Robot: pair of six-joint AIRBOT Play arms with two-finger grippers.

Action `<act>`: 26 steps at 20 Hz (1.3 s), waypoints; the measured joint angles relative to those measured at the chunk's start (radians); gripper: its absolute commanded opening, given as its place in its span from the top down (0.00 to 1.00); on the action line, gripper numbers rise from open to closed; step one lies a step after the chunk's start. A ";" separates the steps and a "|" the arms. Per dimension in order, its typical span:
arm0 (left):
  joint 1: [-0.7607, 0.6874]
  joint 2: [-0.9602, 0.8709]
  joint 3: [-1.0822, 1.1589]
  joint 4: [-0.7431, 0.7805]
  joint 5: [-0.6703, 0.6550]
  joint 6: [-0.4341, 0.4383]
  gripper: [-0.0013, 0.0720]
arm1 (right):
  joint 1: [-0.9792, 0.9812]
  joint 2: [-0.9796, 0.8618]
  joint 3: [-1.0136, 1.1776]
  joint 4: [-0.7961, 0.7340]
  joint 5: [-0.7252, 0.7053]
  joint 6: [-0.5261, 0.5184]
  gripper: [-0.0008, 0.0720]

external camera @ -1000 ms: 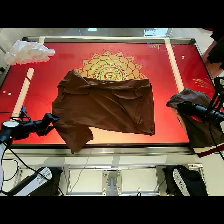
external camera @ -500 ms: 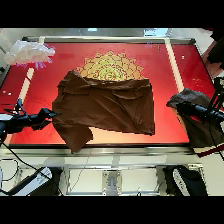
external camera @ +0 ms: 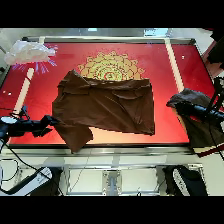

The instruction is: Fold the shirts.

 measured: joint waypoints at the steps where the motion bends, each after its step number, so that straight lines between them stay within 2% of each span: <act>1: 0.000 -0.007 -0.002 -0.026 0.005 0.016 0.19 | 0.000 0.000 0.000 0.002 0.000 0.000 0.51; 5: -0.001 -0.045 -0.006 -0.091 0.036 0.048 0.19 | 0.000 0.000 0.000 0.009 0.000 0.000 0.51; 6: -0.001 -0.059 -0.005 -0.106 0.037 0.051 0.24 | 0.000 0.000 0.000 0.009 0.000 0.000 0.51; 7: -0.001 -0.075 -0.005 -0.121 0.038 0.054 0.38 | 0.000 0.000 0.000 0.011 0.000 0.000 0.51; 9: -0.001 -0.106 -0.006 -0.135 0.043 0.061 0.54 | 0.000 0.000 0.000 0.016 0.001 0.000 0.51; 12: -0.002 -0.129 -0.006 -0.159 0.055 0.077 0.97 | 0.000 0.000 0.000 0.025 0.002 0.000 0.51; 16: -0.002 -0.139 -0.003 -0.195 0.061 0.101 0.96 | 0.000 0.000 -0.001 0.031 0.019 0.001 0.51; 19: -0.002 -0.141 0.018 -0.210 0.050 0.113 0.96 | 0.000 0.000 -0.049 0.038 0.090 0.031 0.51; 22: -0.002 -0.142 0.048 -0.218 0.029 0.124 0.96 | -0.002 0.000 -0.219 0.097 0.168 0.097 0.51; 26: -0.002 -0.142 0.068 -0.222 -0.005 0.156 0.96 | -0.002 0.000 -0.454 0.265 0.156 0.122 0.51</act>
